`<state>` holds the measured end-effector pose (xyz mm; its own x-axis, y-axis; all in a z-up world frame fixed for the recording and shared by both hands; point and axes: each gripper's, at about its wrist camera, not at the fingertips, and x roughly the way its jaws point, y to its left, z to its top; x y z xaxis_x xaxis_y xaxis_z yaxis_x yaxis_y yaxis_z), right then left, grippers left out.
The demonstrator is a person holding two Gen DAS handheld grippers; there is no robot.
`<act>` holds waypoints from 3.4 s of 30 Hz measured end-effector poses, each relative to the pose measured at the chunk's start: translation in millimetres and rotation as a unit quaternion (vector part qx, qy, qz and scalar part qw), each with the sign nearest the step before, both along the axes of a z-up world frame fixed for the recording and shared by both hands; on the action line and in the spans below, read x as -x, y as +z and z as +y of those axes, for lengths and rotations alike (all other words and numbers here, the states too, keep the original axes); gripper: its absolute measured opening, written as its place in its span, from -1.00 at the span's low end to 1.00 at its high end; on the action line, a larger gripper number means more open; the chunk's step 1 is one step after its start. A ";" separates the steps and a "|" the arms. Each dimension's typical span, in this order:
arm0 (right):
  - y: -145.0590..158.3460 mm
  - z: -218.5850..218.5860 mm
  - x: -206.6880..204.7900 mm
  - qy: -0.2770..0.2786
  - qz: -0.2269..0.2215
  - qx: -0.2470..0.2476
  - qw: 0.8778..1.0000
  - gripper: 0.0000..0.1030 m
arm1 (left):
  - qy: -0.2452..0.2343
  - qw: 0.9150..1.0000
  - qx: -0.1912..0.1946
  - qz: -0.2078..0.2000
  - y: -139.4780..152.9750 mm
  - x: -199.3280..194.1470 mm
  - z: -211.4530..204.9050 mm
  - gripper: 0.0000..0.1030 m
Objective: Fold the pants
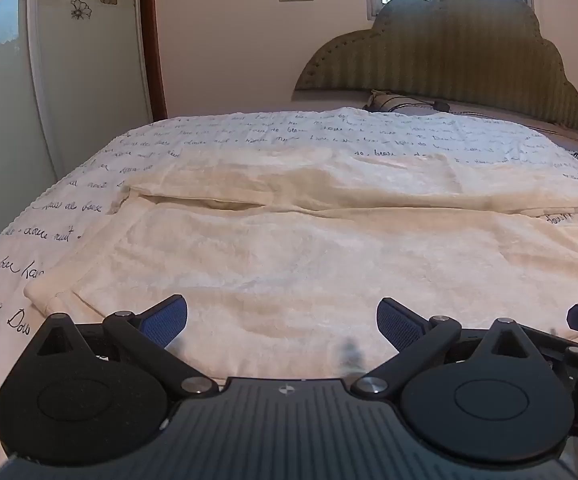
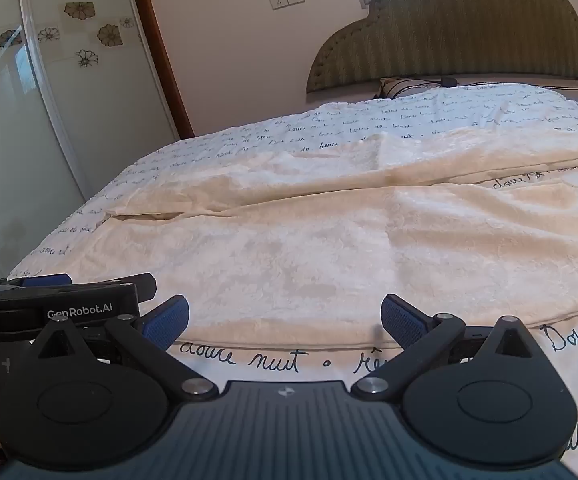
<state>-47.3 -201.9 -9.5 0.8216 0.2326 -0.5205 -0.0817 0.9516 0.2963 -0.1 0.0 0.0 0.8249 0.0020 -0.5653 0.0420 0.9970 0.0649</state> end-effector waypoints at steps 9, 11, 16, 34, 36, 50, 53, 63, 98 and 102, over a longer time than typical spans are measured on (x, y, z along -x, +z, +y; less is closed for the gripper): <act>-3.1 2.0 -1.6 0.000 0.004 0.003 1.000 1.00 | 0.003 1.000 -0.008 -0.002 0.9 0.4 0.3 1.00; -2.5 1.9 0.0 -0.002 0.005 0.005 1.000 1.00 | 0.005 1.000 -0.006 -0.001 0.9 -0.7 1.2 1.00; -4.5 0.1 -4.1 -0.015 0.009 0.014 1.000 1.00 | 0.006 1.000 -0.003 -0.004 2.3 0.1 8.2 1.00; -9.6 -2.3 -8.2 -0.036 0.023 0.033 0.999 1.00 | 0.009 1.000 -0.009 -0.006 0.4 0.6 15.0 1.00; -10.4 -2.1 -8.8 -0.036 0.025 0.034 0.998 1.00 | 0.009 1.000 -0.007 -0.006 0.1 1.3 15.5 1.00; -14.0 -0.3 -11.4 -0.035 0.033 0.035 0.998 1.00 | 0.024 0.999 -0.040 -0.004 -6.1 2.0 10.2 1.00; -14.0 -0.3 -11.2 -0.033 0.032 0.033 0.998 1.00 | 0.026 0.999 -0.039 -0.001 -7.5 1.5 10.6 1.00; -14.1 3.9 -10.0 -0.026 0.029 0.040 0.998 1.00 | 0.033 0.999 -0.042 0.009 -14.3 0.4 12.8 1.00; 28.3 8.9 7.8 -0.010 -0.129 0.037 0.991 1.00 | 0.016 1.000 -0.013 0.023 -13.3 -11.3 20.3 1.00; 30.0 8.9 -22.7 0.056 -0.121 0.078 0.988 1.00 | 0.022 1.000 -0.001 0.008 -2.1 -23.8 26.9 1.00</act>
